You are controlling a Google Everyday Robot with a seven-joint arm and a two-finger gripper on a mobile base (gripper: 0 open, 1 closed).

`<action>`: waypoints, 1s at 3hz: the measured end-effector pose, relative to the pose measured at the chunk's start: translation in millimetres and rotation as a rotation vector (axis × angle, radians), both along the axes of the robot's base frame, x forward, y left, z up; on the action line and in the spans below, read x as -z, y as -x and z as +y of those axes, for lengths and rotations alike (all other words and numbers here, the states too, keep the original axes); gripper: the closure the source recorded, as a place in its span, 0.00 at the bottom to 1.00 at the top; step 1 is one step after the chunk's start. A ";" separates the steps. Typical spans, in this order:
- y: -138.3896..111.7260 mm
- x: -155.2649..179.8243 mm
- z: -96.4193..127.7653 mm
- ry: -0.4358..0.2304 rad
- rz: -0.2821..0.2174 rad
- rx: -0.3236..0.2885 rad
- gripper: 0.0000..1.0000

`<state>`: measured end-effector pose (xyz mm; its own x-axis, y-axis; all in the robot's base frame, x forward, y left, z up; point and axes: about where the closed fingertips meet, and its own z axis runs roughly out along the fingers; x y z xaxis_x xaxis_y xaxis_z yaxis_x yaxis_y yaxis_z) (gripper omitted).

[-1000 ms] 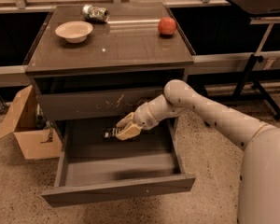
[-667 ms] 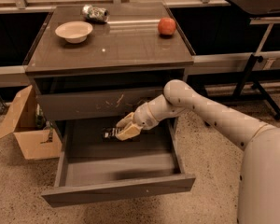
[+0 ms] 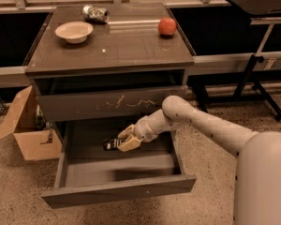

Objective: Place rxbar chocolate into middle drawer

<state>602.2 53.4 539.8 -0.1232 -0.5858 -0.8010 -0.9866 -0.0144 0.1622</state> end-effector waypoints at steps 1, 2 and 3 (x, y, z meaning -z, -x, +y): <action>-2.5 47.8 -4.6 -0.055 0.005 0.028 0.73; -4.5 74.8 -9.0 -0.100 0.032 0.038 0.50; -8.9 94.0 -17.9 -0.111 0.057 0.052 0.27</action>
Offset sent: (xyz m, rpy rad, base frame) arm 0.0101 -0.0204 -0.1046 0.1529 0.0582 -0.0614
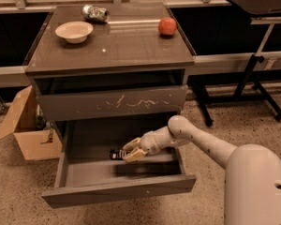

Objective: Place rxbar chocolate into middle drawer

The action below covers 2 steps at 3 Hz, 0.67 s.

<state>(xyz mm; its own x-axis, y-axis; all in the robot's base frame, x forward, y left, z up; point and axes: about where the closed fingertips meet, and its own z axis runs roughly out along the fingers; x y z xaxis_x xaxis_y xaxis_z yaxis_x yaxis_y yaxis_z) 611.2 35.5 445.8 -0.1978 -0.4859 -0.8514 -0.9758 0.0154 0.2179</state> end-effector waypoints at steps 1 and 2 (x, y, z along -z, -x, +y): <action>-5.4 8.1 -11.3 0.029 0.004 0.013 0.05; -11.4 10.9 -27.3 0.048 0.005 0.040 0.00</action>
Offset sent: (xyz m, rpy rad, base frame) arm 0.0216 -0.0542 -0.0115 -0.0729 0.0022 -0.0846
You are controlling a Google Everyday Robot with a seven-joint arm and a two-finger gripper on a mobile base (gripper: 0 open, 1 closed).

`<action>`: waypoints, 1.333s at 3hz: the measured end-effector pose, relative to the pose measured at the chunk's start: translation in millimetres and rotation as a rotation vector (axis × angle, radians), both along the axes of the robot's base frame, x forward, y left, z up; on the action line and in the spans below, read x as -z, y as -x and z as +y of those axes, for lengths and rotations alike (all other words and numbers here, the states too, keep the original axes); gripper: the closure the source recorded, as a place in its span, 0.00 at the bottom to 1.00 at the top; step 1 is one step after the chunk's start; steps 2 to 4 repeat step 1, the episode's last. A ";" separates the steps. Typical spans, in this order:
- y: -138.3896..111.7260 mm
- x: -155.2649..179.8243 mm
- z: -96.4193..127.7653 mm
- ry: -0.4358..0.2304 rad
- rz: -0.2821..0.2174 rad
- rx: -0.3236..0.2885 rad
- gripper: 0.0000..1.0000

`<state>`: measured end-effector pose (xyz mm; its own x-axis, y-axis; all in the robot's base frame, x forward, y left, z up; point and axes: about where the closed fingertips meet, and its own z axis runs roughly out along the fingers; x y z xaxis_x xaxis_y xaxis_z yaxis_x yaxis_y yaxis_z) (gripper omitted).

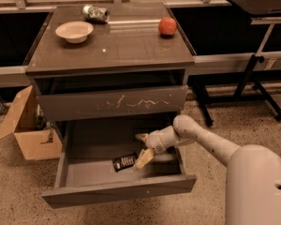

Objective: Place rxbar chocolate into middle drawer

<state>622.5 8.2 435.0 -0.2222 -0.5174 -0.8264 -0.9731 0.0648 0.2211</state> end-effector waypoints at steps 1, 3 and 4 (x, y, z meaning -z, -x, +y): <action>-2.3 -15.7 -33.0 0.003 -0.019 0.051 0.00; -2.3 -15.7 -33.0 0.003 -0.019 0.051 0.00; -2.3 -15.7 -33.0 0.003 -0.019 0.051 0.00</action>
Offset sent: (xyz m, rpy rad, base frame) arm 0.0000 0.0000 0.0000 0.0000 0.0000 0.0000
